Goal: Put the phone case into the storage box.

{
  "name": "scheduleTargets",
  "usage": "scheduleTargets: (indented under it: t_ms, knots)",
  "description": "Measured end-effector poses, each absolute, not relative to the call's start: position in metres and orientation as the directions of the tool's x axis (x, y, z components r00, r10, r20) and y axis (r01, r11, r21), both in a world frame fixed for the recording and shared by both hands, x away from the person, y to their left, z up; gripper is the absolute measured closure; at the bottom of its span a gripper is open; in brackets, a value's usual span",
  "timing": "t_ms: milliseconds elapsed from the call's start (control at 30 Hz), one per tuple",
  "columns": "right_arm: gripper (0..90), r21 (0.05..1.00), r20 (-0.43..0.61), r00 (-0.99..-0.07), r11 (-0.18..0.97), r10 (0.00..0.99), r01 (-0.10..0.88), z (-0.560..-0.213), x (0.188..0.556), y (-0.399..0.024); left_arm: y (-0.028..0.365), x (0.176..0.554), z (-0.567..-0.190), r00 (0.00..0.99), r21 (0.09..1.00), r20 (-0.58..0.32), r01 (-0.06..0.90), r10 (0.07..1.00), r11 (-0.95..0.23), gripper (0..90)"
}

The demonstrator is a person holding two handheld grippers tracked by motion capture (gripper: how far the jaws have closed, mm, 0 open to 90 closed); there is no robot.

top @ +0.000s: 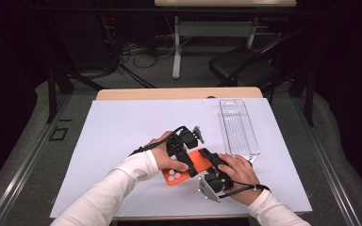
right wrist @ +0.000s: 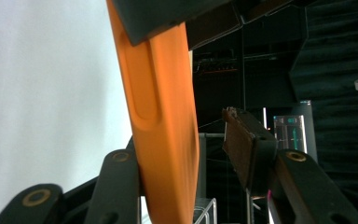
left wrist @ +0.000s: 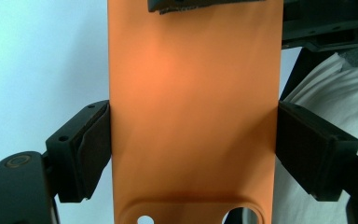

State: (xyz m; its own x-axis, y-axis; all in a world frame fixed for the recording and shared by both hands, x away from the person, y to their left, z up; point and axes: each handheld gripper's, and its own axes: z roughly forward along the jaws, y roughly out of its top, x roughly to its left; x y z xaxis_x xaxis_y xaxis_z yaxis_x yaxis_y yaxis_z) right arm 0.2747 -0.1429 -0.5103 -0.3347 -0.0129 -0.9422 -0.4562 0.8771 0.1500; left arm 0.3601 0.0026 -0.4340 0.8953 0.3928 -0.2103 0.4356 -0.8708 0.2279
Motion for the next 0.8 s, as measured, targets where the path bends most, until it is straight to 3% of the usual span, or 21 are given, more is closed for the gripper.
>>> scheduleTargets:
  t_ms: [800]
  knots:
    - [74.4, 0.113, -0.952, -0.302, 0.873, -0.041, -0.475, -0.5172, 0.2755, -0.1423, 0.0037, 0.3631, -0.4348, 0.885, 0.226, -0.239, 0.450, 0.398, -0.864, 16.3]
